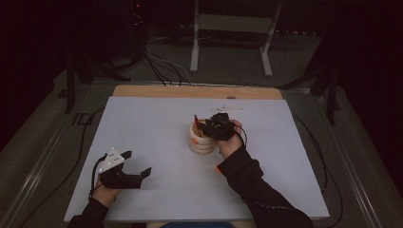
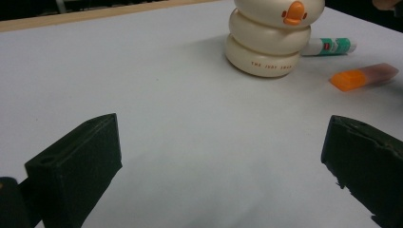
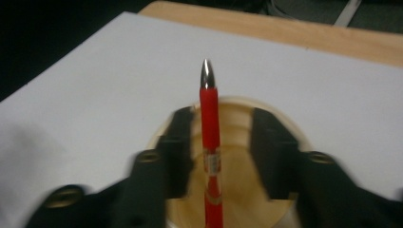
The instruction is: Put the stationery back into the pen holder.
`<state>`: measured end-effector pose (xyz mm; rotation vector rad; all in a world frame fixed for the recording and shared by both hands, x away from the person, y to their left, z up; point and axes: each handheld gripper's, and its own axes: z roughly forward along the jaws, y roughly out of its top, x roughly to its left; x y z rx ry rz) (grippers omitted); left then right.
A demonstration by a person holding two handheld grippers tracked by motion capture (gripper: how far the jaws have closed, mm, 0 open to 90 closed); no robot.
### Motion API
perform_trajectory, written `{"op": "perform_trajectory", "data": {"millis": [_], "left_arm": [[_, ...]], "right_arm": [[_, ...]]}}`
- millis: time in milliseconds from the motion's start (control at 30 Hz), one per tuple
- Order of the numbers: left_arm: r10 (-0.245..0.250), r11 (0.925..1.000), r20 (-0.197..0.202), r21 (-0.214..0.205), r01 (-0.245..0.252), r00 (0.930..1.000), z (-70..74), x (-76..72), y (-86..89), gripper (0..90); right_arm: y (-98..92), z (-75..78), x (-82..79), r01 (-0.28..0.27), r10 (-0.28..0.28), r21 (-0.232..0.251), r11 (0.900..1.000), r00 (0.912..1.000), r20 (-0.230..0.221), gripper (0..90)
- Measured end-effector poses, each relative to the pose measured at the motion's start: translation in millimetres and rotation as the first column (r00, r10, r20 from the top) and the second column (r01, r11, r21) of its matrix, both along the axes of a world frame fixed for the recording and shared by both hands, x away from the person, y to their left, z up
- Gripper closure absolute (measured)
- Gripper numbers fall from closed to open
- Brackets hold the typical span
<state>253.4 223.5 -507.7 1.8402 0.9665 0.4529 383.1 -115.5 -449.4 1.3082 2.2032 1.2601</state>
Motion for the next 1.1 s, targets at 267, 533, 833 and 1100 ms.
{"op": "perform_trajectory", "data": {"millis": [267, 533, 833, 1100], "left_arm": [[-0.002, 1.0000, -0.001, 0.001, 0.002, 1.0000, -0.4, 0.0, -0.5, 0.3], [-0.001, 1.0000, -0.002, 0.001, 0.001, 1.0000, -0.1, -0.1, -0.4, 0.3], [-0.004, 1.0000, -0.004, -0.003, 0.004, 1.0000, -0.4, 0.1, -0.6, 0.3], [-0.004, 1.0000, -0.003, -0.004, 0.004, 1.0000, -0.2, -0.1, -0.8, 0.3]], "right_arm": [[-4.2, 20.5, -6.0, -0.042, 0.040, 0.027, 0.9987, 0.9976, 0.056, 25.2], [-10.7, 31.6, -8.2, -0.131, 0.130, 0.029, 0.9909, 0.9906, 0.043, 10.3], [-24.2, 36.3, -9.0, -0.195, 0.194, 0.045, 0.9798, 0.9806, 0.029, 1.6], [-37.9, 40.3, -10.8, -0.218, 0.218, 0.008, 0.9760, 0.9759, 0.015, 1.3]]}}
